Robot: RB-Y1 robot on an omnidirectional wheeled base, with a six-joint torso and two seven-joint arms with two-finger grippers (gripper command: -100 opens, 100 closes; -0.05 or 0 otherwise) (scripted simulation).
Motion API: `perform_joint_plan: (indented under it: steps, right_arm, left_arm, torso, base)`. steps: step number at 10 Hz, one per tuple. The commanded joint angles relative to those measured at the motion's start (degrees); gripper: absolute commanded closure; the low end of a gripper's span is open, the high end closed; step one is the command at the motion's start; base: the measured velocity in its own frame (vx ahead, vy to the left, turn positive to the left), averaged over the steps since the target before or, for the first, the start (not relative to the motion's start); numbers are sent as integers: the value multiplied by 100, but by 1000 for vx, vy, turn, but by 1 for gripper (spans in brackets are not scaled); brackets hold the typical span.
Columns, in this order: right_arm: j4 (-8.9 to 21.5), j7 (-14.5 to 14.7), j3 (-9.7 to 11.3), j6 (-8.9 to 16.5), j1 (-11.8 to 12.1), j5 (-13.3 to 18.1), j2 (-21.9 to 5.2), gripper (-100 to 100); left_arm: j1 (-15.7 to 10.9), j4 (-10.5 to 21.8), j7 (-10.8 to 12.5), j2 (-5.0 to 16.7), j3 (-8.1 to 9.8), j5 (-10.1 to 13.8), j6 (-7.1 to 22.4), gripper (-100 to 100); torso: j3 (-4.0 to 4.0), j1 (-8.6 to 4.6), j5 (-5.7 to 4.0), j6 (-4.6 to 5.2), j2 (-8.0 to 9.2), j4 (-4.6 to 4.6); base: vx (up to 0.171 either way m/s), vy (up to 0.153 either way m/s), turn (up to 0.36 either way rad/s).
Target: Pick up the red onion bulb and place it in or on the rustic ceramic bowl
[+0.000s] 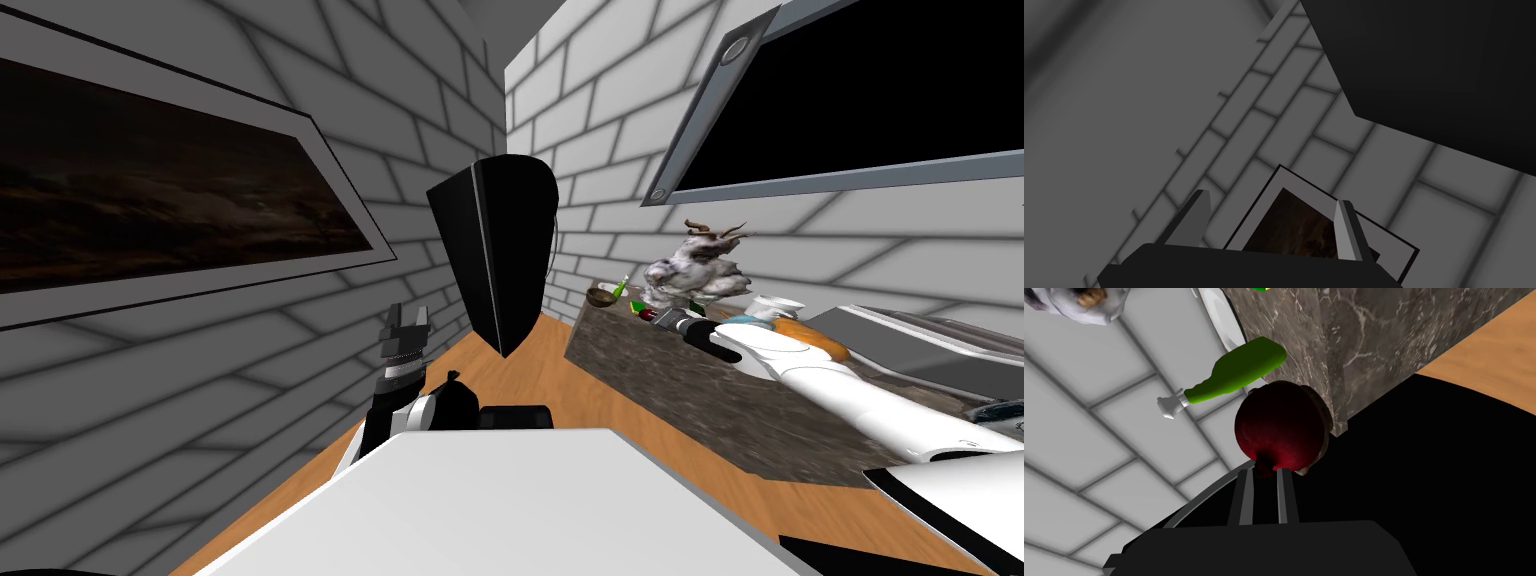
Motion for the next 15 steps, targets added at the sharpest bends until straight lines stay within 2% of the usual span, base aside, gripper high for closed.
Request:
perform_joint_plan:
  steps: [1, 3, 15]
  right_arm:
    - [-184, -96, 157, 124, 105, -40, 5, 100]
    - [-325, -124, 341, 201, 228, -91, 65, 100]
    - [-409, -163, 441, 242, 325, -122, 69, 100]
  left_arm:
    - [0, 0, 0, 0, 0, 0, 0, 0]
    - [0, 0, 0, 0, 0, 0, 0, 0]
    - [1, 0, 0, 0, 0, 0, 0, 0]
  torso:
    - [0, 0, 0, 0, 0, 0]
    - [-7, 4, -5, 4, -7, -6]
    - [-9, 14, 9, 2, -16, -2]
  base:
    - [-29, 3, -14]
    - [-31, 6, -29]
    - [-3, 0, 1]
